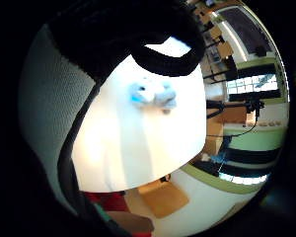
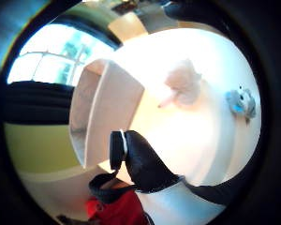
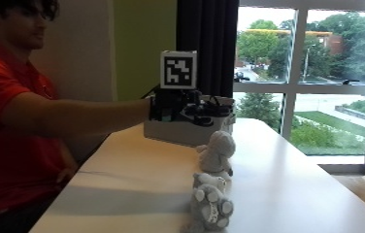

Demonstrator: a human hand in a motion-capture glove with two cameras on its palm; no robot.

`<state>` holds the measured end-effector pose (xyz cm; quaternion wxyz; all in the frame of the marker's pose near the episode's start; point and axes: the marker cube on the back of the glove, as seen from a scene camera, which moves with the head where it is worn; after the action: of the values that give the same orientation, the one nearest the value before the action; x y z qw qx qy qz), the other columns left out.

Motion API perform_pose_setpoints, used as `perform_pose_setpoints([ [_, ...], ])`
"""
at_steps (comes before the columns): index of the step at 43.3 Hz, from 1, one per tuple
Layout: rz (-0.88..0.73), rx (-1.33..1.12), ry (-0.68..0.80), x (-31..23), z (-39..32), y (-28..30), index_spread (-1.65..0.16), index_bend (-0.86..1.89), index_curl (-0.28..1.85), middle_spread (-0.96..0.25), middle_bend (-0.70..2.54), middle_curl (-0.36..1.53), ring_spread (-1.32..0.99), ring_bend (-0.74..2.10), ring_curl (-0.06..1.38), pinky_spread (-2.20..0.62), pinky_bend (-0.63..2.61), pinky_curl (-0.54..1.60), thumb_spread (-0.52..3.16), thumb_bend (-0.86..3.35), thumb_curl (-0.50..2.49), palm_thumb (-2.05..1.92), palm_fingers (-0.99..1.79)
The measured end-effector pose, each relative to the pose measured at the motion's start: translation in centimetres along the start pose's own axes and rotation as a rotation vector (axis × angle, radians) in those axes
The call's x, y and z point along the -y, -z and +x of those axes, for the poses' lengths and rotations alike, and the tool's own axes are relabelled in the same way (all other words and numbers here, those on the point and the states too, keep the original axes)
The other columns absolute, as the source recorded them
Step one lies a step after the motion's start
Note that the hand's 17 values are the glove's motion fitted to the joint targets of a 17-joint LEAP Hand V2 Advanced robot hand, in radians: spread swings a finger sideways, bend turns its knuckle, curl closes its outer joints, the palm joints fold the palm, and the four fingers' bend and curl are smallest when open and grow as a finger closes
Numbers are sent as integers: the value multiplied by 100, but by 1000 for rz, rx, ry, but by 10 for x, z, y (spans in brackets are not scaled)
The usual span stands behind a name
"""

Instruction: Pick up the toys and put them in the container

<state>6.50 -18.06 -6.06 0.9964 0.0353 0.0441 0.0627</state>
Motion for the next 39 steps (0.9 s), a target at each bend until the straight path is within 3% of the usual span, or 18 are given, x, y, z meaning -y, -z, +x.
perform_pose_setpoints([
  [3, -14, 27, -81, 2, 22, -11, -39, 19, 45, -5, 15, 33, 3, 13, 17, 12, 91, 31, 102, -7, 30, -8, -14],
  [19, -66, 11, -231, 17, 112, -64, -41, 20, 44, -6, 14, 30, 2, 13, 13, 12, 81, 29, 102, -7, 26, -8, -15],
  [39, -173, -56, -286, 35, 142, -121, -41, 16, 38, -8, 18, 30, 2, 22, 16, 12, 99, 34, 102, -5, 24, -5, 3],
])
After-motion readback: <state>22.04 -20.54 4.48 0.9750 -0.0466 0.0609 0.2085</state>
